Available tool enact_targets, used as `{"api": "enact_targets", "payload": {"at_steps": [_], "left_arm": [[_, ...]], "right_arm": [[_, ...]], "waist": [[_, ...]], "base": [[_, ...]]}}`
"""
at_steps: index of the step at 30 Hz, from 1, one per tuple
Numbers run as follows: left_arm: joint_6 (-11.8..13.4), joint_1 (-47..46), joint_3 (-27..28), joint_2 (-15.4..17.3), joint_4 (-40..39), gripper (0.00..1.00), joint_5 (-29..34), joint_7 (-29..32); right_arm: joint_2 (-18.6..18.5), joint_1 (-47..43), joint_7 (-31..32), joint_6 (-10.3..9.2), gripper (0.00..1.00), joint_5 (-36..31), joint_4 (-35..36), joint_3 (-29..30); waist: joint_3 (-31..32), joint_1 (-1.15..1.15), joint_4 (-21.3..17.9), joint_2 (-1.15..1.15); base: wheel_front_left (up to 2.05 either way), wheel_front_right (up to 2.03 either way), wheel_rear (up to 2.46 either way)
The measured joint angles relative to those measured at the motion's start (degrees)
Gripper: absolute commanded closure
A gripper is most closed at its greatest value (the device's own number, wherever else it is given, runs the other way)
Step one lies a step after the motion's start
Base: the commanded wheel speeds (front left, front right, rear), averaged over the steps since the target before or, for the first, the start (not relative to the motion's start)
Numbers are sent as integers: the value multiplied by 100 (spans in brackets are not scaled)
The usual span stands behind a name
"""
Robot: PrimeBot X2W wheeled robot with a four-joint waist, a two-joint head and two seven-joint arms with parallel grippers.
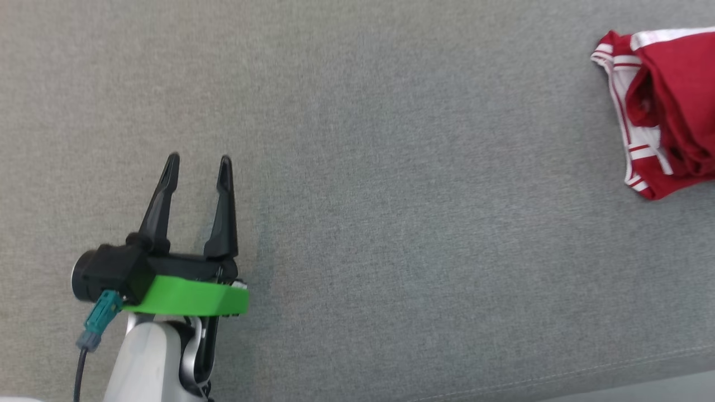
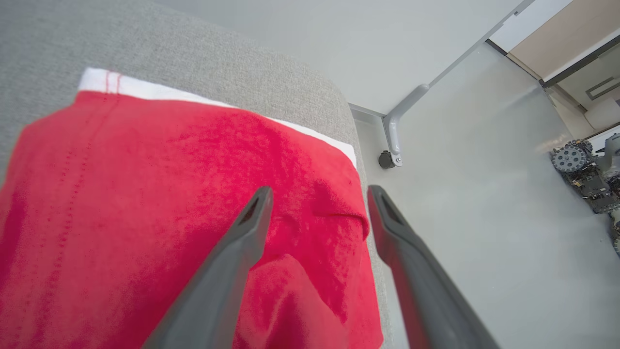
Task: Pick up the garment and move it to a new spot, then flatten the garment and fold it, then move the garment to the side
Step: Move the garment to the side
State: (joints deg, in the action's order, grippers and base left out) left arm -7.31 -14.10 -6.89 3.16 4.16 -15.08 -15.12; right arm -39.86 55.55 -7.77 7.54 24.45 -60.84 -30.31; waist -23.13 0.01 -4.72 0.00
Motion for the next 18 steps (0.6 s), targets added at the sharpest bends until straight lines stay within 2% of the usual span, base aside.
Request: {"api": "enact_targets", "payload": {"at_steps": [4,10,18], "left_arm": [[0,307,224,-18,24,0,-9,0],[86,759,593,-24,83,0,-141,0],[211,1112,794,-29,319,0,-221,0]], "right_arm": [[258,-360,-390,0,0,129,389,319],[750,-1066,-580,0,0,9,1302,559],[1650,-2414,-713,-1,0,-248,2625,1485]], "waist": [[401,0,-54,0],[993,-1,-145,0],[1707,-1,-165,0]], "base": [[0,0,0],[0,0,0],[0,0,0]]}}
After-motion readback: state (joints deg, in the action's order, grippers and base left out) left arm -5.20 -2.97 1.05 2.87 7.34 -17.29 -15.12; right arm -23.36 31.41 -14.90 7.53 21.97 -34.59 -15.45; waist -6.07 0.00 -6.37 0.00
